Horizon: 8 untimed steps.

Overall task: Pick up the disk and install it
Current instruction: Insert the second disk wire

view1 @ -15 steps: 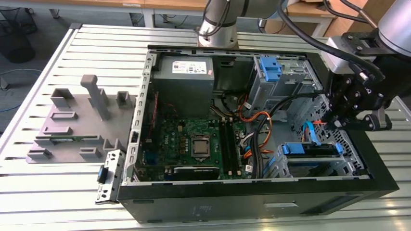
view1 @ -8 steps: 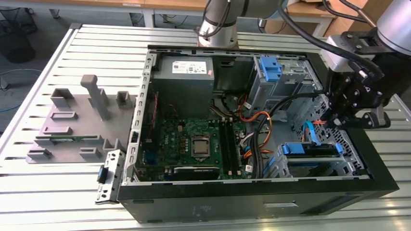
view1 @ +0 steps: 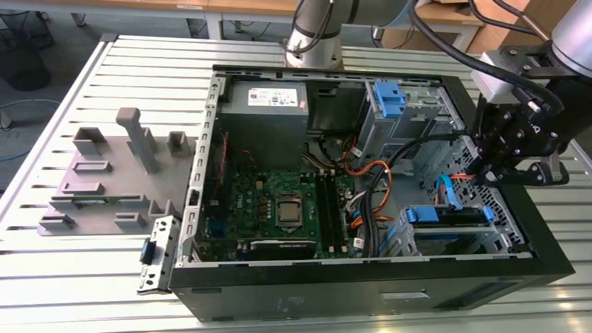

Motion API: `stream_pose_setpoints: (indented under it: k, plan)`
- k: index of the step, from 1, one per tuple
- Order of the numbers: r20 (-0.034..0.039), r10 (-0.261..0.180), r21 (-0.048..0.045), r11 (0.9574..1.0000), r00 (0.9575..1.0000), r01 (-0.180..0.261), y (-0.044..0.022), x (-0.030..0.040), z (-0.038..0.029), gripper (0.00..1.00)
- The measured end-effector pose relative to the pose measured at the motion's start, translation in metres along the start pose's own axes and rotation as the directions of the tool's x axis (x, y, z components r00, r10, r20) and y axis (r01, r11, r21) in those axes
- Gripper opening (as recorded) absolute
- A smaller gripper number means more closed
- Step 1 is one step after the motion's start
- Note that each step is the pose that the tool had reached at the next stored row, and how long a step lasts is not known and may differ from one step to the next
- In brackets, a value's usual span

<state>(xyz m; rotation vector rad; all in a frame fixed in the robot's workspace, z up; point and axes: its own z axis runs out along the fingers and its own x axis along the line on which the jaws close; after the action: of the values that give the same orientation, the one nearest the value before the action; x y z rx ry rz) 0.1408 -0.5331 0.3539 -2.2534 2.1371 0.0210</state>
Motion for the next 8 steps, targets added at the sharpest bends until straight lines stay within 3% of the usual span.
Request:
stream_pose_setpoints:
  k: [8]
  plan:
    - [-0.0047, -0.019, -0.0154, 0.9997, 0.9998, 0.018, -0.0042, 0.0003, 0.0008, 0.24]
